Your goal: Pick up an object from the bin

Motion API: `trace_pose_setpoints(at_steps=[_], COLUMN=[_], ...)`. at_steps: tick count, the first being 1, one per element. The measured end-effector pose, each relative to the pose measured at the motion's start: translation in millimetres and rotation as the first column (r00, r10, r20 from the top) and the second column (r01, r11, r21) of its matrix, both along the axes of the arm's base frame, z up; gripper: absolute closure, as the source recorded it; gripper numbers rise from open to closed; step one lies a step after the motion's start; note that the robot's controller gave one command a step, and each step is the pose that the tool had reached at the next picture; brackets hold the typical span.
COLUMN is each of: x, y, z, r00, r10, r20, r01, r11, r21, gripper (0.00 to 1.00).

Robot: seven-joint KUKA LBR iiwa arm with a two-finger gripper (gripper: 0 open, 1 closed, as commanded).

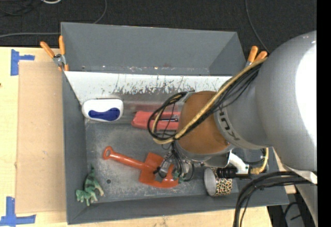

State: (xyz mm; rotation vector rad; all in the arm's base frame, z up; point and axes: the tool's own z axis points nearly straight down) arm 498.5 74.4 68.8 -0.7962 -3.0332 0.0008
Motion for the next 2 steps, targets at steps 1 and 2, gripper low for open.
trace_pose_setpoints(at_steps=[1,2], x=[0.2,-1.5], y=[-0.1,-0.4], z=[0.0,13.1], r00=[1.000,1.000], r10=[-0.001,-0.001], r20=[0.000,-0.004], r01=[0.001,0.001], r11=[1.000,1.000], r21=[0.000,-0.001], gripper=[1.00,1.00])
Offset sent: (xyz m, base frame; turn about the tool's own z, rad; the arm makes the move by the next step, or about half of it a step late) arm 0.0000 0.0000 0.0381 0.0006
